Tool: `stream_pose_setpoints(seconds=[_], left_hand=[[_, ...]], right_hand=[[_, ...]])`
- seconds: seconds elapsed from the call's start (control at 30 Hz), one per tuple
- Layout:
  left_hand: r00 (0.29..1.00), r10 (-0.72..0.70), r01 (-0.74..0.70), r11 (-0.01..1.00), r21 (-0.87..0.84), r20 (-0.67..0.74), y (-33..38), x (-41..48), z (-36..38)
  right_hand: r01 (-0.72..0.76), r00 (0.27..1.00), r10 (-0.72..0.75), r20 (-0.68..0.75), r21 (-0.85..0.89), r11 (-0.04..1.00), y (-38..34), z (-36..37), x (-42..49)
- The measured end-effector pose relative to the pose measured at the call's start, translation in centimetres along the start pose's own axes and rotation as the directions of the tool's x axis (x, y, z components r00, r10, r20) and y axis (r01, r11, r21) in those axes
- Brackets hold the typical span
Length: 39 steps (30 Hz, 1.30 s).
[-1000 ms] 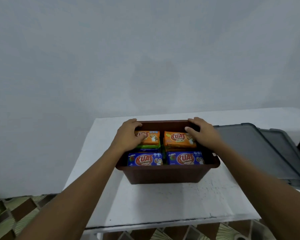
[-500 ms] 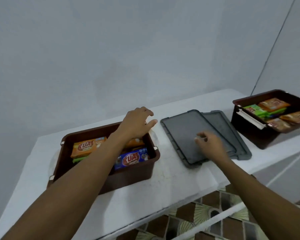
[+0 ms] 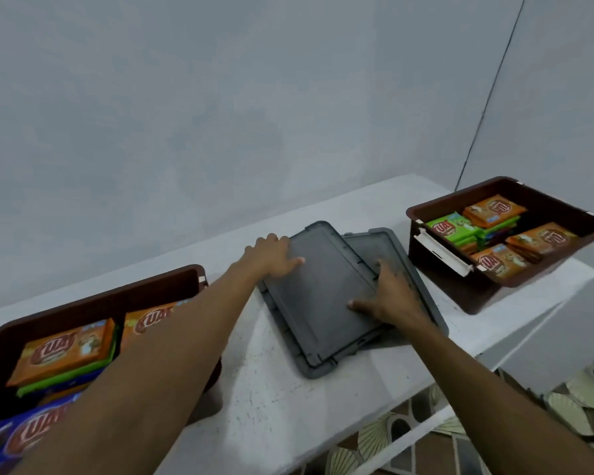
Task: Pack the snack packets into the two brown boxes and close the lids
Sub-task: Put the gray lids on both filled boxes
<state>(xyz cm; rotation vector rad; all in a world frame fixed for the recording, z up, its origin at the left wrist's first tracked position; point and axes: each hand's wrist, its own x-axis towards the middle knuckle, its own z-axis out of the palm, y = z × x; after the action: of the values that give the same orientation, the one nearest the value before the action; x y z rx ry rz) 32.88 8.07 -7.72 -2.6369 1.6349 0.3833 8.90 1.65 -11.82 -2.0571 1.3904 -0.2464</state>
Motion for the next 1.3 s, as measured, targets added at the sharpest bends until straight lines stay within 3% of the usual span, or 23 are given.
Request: stream_pose_setpoints(seconds=[0.17, 0.4, 0.5, 0.57, 0.67, 0.73, 0.87, 0.97, 1.03, 1.1, 1.3], left_hand=[[0.998, -0.061, 0.058, 0.965, -0.255, -0.004, -1.3, 2.9, -0.8], [0.971, -0.122, -0.04, 0.762, -0.646, -0.204, -3.6, 2.0, -7.3], [0.925, -0.165, -0.137, 0.697, -0.704, -0.343, -5.0, -0.5, -11.5], [0.879, -0.23, -0.159, 0.683, -0.713, -0.417, -6.4, -3.0, -13.5], [0.814, -0.349, -0.149, 0.648, -0.747, -0.465, -9.2, -7.7, -15.0], [0.79, -0.432, -0.143, 0.561, -0.815, -0.435, -10.7, -11.5, -15.5], [0.878, -0.428, -0.234, 0.007, -0.972, -0.214, -13.3, -20.1, -17.1], [0.878, -0.461, -0.244, -0.196, -0.95, -0.131, -16.1, -25.5, -17.6], [0.86, -0.502, -0.238, -0.24, -0.941, -0.09, -17.9, -28.2, -17.4], [0.84, -0.537, -0.217, -0.21, -0.953, -0.073, -19.5, -30.3, -16.6], [0.874, -0.475, -0.253, -0.263, -0.931, -0.104, -23.0, -33.2, -12.3]], right_hand=[[0.095, 0.995, -0.093, -0.017, 0.113, 0.989, -1.7, -2.1, 1.5], [0.309, 0.917, -0.296, -0.268, 0.005, 0.951, -6.6, -7.0, 3.2], [0.402, 0.862, -0.334, -0.382, 0.111, 0.909, -9.6, -8.9, 3.3], [0.418, 0.868, -0.279, -0.411, 0.302, 0.857, -11.6, -9.5, 2.8], [0.311, 0.95, -0.216, -0.224, 0.708, 0.635, -15.6, -9.4, 1.0], [0.199, 0.963, -0.258, -0.077, 0.848, 0.491, -18.9, -8.9, -0.7], [0.077, 0.944, -0.329, 0.006, 0.969, 0.237, -24.7, -7.7, -4.0], [0.001, 0.93, -0.363, 0.052, 0.989, 0.145, -28.0, -6.6, -6.4], [-0.045, 0.905, -0.415, 0.094, 0.991, 0.127, -29.3, -5.3, -7.7], [-0.079, 0.888, -0.439, 0.134, 0.987, 0.141, -30.0, -3.6, -8.8], [-0.054, 0.904, -0.41, 0.121, 0.984, 0.17, -31.2, -0.1, -12.5]])
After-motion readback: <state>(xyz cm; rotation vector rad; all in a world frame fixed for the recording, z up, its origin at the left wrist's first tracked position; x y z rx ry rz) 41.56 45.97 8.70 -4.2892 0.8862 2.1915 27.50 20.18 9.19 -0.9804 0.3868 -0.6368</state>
